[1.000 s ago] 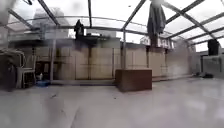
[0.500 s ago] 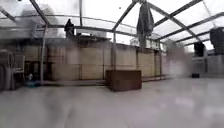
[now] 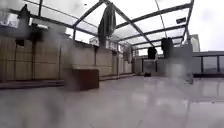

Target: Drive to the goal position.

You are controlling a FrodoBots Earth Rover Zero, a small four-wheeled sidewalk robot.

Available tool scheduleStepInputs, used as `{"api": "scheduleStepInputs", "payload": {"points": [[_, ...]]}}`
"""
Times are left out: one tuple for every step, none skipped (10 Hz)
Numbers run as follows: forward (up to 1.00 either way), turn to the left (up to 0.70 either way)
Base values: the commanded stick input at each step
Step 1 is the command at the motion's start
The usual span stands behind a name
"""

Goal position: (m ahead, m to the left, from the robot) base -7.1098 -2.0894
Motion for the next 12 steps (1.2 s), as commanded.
{"api": "scheduleStepInputs", "payload": {"points": [[0.70,-0.27],[0.70,-0.27],[0.70,-0.27],[0.70,-0.27],[0.70,-0.27],[0.70,-0.27],[0.70,-0.27],[0.70,-0.27],[0.70,-0.27],[0.70,-0.27],[0.70,-0.27],[0.70,-0.27]]}}
